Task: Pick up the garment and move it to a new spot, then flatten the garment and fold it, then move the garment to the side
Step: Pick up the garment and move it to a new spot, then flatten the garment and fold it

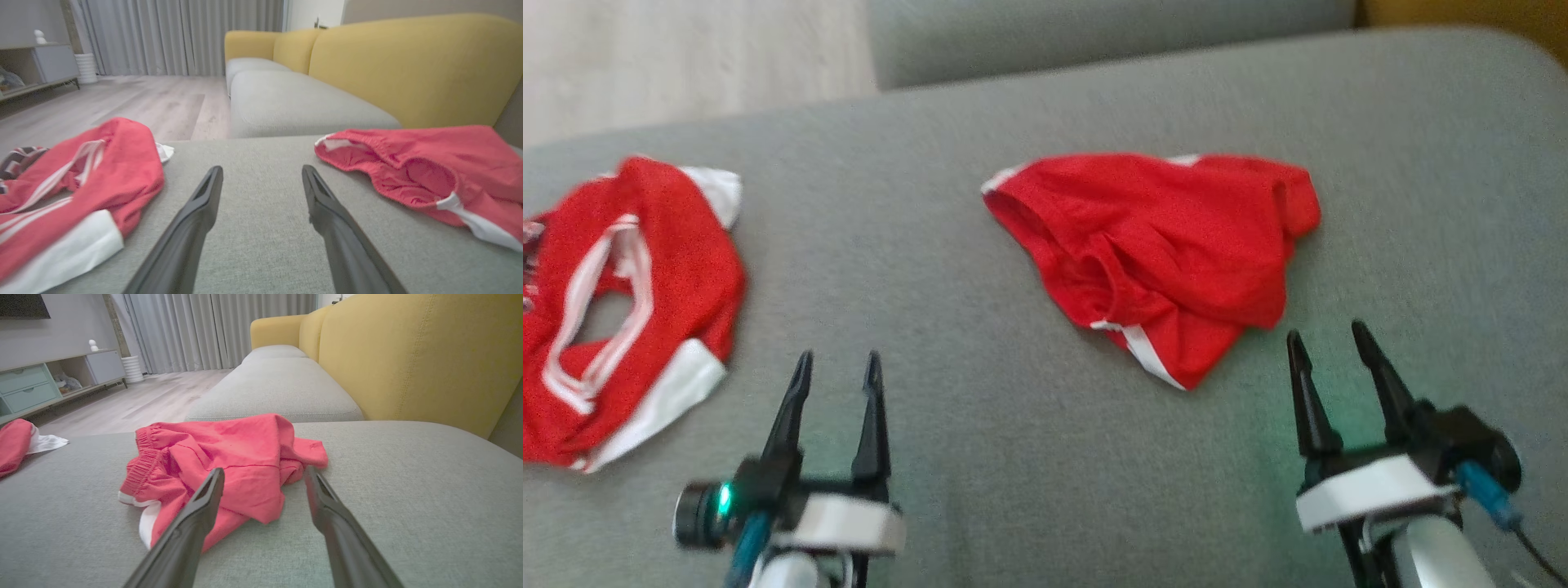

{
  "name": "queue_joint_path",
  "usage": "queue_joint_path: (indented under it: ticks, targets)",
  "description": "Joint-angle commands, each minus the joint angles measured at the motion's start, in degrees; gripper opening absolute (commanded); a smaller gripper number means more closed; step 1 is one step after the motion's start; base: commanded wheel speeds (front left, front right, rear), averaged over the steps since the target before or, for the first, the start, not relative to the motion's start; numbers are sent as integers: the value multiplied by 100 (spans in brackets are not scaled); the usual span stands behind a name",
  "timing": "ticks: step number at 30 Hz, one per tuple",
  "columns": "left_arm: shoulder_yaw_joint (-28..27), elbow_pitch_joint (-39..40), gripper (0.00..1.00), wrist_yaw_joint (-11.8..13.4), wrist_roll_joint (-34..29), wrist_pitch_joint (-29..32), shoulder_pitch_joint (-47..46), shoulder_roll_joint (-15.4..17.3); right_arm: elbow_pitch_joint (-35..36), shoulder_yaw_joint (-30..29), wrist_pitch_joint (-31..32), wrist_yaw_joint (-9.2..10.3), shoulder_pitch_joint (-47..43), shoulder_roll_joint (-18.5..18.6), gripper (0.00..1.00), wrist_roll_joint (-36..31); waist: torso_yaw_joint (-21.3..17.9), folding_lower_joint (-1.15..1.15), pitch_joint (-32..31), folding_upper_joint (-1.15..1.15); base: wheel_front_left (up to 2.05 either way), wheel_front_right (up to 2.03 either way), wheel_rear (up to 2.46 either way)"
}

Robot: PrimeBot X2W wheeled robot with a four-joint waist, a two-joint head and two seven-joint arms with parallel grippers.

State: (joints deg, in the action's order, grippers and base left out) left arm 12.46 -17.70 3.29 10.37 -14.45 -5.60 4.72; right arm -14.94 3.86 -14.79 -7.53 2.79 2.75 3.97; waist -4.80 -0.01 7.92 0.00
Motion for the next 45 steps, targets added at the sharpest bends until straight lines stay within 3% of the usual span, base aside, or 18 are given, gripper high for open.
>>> queue_joint_path:
  ticks: [1,10,33,45]
  targets:
    - [-279,424,100,45,-63,-54,108,-21,166,112,-21,4,-26,13,100,36,340,1,-490,0,0,0,0]
    - [-618,1829,100,308,-384,-54,1476,-171,494,225,-21,4,-603,13,100,7,456,1,-1049,0,0,0,0]
    - [-733,1452,100,139,-681,-54,1778,-184,419,246,-21,4,-910,13,100,40,451,1,-1209,0,0,0,0]
    - [-655,1412,100,219,-714,-54,1803,-184,360,315,-21,4,-869,13,100,-47,327,1,-1238,0,0,0,0]
